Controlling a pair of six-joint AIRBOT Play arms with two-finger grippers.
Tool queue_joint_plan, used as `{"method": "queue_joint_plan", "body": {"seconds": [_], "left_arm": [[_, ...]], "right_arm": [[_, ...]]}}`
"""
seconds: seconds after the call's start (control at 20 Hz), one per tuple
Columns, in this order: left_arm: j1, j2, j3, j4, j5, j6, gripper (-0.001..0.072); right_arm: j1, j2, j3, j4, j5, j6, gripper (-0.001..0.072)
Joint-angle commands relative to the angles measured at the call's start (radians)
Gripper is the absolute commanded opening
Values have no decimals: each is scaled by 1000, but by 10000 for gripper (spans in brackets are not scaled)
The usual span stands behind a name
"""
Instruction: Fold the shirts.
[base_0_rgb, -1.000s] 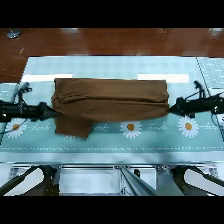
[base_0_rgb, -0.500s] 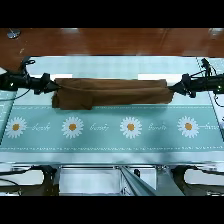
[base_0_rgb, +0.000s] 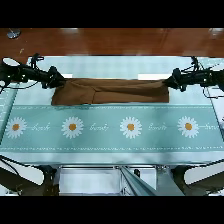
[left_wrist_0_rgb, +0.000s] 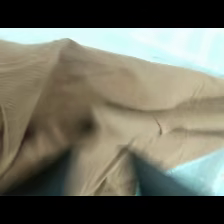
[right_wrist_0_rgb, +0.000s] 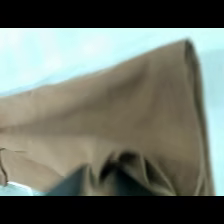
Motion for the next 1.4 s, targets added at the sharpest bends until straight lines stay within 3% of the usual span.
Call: {"method": "queue_joint_plan", "body": {"seconds": [0.0, 0.1, 0.2, 0.35, 0.55, 0.65, 0.85, 0.95, 1.0, 1.05, 1.1, 1.15, 1.35], "left_arm": [[27, -22, 54, 18, -162, 31, 702], [83, -18, 125, 87, -326, 43, 702], [139, 26, 133, 144, -397, 32, 701], [172, 177, 17, 196, -229, 5, 701], [118, 436, -268, 41, -13, 135, 701], [70, 537, -385, -14, 4, 181, 701], [-37, 602, -475, -21, 2, 183, 701], [-87, 587, -474, -21, 22, 182, 697], [-106, 580, -473, -21, 33, 183, 598], [-119, 573, -472, -23, 44, 183, 322], [-125, 571, -472, -35, 52, 183, 107], [-129, 570, -472, -59, 63, 184, 39], [-193, 570, -449, -153, 89, 240, 38]], "right_arm": [[-20, -28, 43, -5, 48, -37, 620], [-72, -28, 83, -57, 112, -21, 619], [-115, -29, 86, -170, 146, 64, 619], [-113, -40, 85, -360, 154, 167, 619], [-59, -93, 85, -271, 140, 164, 619], [-27, -119, 88, -182, 119, 133, 619], [63, -167, 142, -154, 127, 137, 610], [97, -167, 200, -156, 178, 134, 488], [101, -162, 235, -155, 218, 108, 23], [105, -141, 257, -162, 243, 88, 26], [105, -113, 266, -188, 260, 85, 26], [102, -77, 266, -226, 278, 93, 26], [102, 115, 242, -396, 340, 111, 26]]}}
